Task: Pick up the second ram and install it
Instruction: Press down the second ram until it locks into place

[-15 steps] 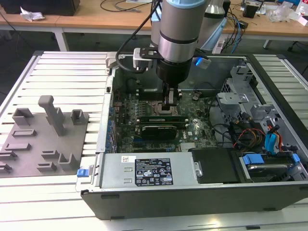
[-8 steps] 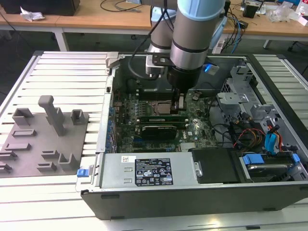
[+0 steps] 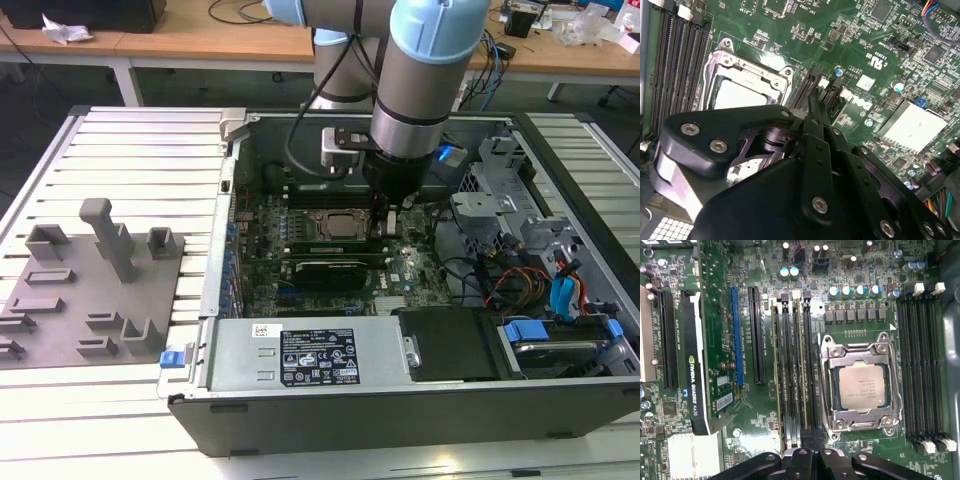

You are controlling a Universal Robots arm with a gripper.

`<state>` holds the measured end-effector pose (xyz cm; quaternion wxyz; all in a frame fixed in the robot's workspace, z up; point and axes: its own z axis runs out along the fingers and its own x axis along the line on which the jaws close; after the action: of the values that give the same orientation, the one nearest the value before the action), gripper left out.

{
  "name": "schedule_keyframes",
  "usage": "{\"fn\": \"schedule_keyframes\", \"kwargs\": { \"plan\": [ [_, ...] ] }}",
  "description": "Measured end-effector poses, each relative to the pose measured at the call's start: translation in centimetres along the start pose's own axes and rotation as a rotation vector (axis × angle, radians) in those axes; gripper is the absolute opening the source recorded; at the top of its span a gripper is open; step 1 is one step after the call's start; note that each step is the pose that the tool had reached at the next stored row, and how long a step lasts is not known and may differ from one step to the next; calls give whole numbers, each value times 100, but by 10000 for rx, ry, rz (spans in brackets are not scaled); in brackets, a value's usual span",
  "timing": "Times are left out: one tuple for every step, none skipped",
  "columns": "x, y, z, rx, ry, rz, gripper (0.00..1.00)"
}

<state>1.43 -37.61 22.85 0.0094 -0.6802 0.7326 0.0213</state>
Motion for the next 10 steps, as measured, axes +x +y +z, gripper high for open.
{"fn": "schedule_keyframes", "kwargs": {
  "plan": [
    [0,0,-3,2,-11,-1,11],
    [-3,0,-45,12,-23,-3,11],
    [-1,6,-58,16,-14,-3,11],
    [-1,20,-59,29,-21,-4,11],
    [6,97,-59,52,-24,-5,11],
    [12,181,-58,64,-24,-4,11],
    [16,244,-57,71,-24,-5,11],
    [23,324,-56,76,-23,-6,11],
    [30,419,-54,84,-25,-4,11],
    [36,507,-52,90,-26,-5,11]
  ]
}}
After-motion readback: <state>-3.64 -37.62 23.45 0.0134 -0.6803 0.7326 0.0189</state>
